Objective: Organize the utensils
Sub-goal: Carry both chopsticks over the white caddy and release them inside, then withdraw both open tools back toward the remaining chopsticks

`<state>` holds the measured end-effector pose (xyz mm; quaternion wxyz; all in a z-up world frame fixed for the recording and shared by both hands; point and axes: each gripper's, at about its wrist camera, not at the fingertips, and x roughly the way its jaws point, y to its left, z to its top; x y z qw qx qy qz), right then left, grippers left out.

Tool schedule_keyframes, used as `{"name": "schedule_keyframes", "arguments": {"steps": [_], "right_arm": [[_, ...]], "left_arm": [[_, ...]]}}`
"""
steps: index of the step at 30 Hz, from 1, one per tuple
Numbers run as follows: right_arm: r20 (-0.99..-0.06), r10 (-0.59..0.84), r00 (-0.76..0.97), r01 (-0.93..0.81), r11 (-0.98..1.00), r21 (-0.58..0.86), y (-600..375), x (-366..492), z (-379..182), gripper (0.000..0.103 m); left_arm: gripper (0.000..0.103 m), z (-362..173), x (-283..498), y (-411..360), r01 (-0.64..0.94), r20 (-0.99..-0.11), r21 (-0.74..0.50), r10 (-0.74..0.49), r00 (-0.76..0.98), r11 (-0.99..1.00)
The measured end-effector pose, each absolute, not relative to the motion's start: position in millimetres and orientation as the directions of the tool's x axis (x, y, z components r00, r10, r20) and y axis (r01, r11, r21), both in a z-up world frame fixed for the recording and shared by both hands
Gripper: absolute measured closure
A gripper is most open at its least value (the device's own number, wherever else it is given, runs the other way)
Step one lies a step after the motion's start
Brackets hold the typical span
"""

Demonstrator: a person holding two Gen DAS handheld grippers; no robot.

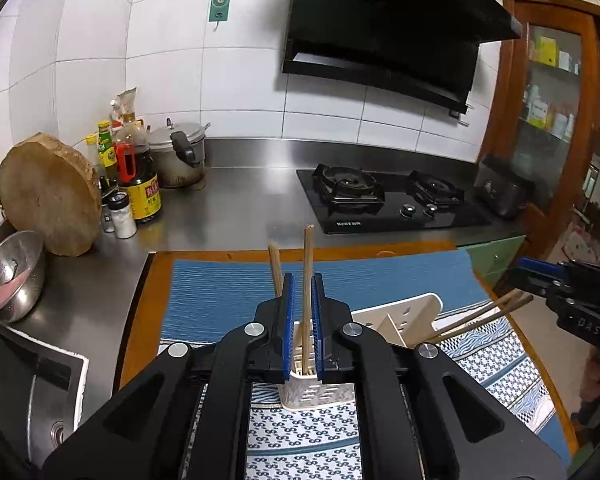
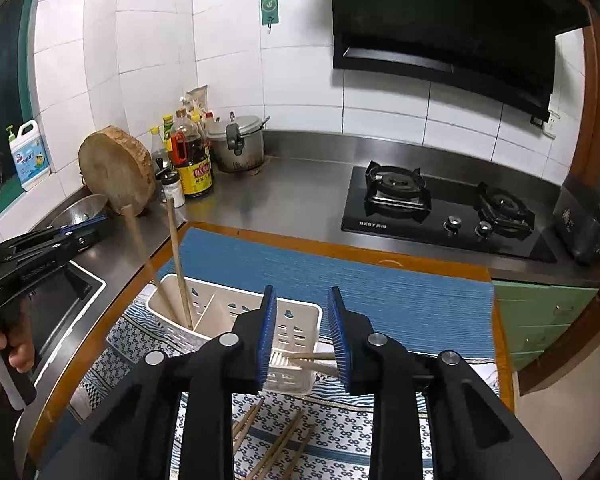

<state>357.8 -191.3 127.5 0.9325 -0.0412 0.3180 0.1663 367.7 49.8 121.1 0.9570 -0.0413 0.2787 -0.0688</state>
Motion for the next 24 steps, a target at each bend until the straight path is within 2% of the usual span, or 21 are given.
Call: {"name": "schedule_keyframes", "arguments": {"steps": [5, 7, 9, 13, 15, 17, 24], "right_arm": [[-0.579, 0.286, 0.764, -0.326, 0.945, 0.038, -204.1, 319.0, 132.4, 0.051], [-0.571, 0.282, 0.771, -0.320, 0.947, 0.035, -209.4, 300.4, 128.5, 0.046], [-0.566, 0.275, 0.777, -0.311, 0.950, 0.035, -214.6, 281.9, 122.0, 0.031], [-0.577, 0.250, 0.777, -0.291, 0.957, 0.022, -221.6, 246.3, 98.0, 0.026], [-0.588, 0.232, 0.775, -0.278, 0.961, 0.013, -223.8, 230.7, 83.6, 0.022], [-0.597, 0.217, 0.772, -0.267, 0.964, 0.005, -225.1, 215.4, 67.9, 0.021], [-0.621, 0.187, 0.761, -0.236, 0.972, 0.002, -224.5, 170.1, 24.1, 0.016]], "left_arm": [[0.084, 131.9, 332.3, 46.5, 0.122, -0.492, -0.119, -0.165, 0.855, 0.985], [0.078, 131.2, 311.9, 44.6, 0.124, -0.482, -0.108, -0.161, 0.861, 0.986], [0.069, 127.3, 293.4, 44.7, 0.123, -0.479, -0.109, -0.161, 0.863, 0.986], [0.064, 111.1, 255.4, 43.6, 0.145, -0.480, -0.123, -0.187, 0.857, 0.982], [0.048, 100.7, 239.0, 43.4, 0.141, -0.482, -0.130, -0.187, 0.856, 0.981], [0.047, 86.1, 218.9, 38.6, 0.143, -0.488, -0.118, -0.182, 0.854, 0.983], [0.027, 45.6, 170.5, 30.7, 0.129, -0.507, -0.106, -0.165, 0.846, 0.986]]}}
